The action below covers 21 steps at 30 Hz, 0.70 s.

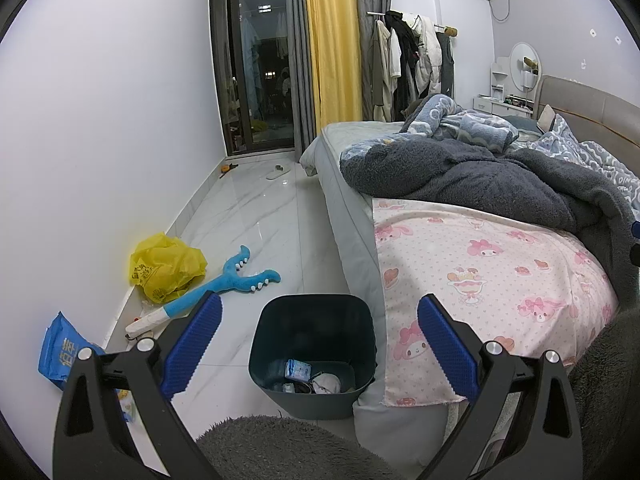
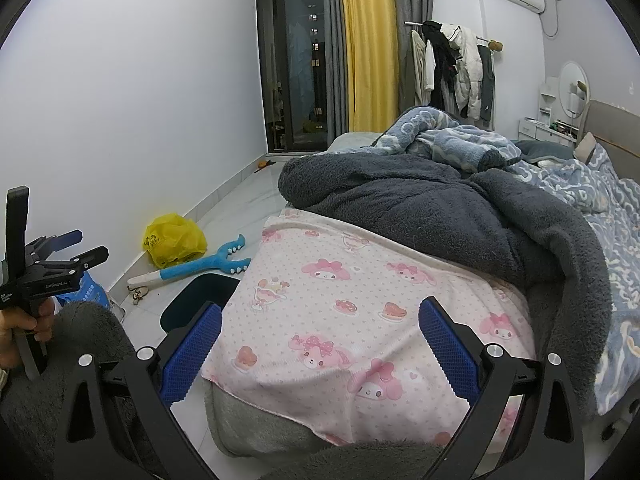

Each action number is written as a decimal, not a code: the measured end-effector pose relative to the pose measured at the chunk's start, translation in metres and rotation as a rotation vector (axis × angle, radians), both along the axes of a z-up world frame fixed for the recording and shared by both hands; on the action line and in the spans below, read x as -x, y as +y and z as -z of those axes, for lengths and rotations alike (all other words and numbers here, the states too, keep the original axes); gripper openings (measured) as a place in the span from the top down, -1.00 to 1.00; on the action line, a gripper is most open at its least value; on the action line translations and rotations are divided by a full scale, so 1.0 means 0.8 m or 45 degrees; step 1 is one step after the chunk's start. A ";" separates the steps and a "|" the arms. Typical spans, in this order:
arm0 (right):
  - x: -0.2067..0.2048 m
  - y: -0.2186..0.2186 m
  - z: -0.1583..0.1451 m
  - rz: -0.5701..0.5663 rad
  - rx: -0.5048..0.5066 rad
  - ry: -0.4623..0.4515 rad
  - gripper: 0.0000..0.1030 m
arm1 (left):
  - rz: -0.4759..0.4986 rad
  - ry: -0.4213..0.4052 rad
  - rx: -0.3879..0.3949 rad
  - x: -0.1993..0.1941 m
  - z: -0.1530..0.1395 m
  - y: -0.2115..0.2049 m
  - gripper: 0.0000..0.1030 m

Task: Collect trash

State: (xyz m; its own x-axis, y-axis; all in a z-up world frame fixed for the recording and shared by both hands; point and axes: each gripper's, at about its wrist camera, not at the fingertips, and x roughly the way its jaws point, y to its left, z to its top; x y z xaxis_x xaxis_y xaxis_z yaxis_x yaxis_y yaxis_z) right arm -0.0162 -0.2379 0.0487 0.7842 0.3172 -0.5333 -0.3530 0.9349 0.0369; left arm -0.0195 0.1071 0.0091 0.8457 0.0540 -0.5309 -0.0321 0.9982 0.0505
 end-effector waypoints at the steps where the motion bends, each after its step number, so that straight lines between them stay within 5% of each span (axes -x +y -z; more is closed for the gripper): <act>1: 0.000 0.000 0.000 0.000 0.000 0.000 -0.93 | 0.000 0.000 0.001 0.000 0.000 0.000 -0.94; 21: 0.000 0.000 -0.001 -0.001 0.001 -0.001 -0.93 | 0.001 0.001 0.003 0.001 0.001 0.001 -0.94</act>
State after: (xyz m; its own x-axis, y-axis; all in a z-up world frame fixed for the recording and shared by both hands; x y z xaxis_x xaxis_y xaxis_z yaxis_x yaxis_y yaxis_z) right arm -0.0162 -0.2380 0.0492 0.7842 0.3174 -0.5332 -0.3538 0.9346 0.0360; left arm -0.0200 0.1080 0.0081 0.8453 0.0519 -0.5317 -0.0311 0.9984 0.0481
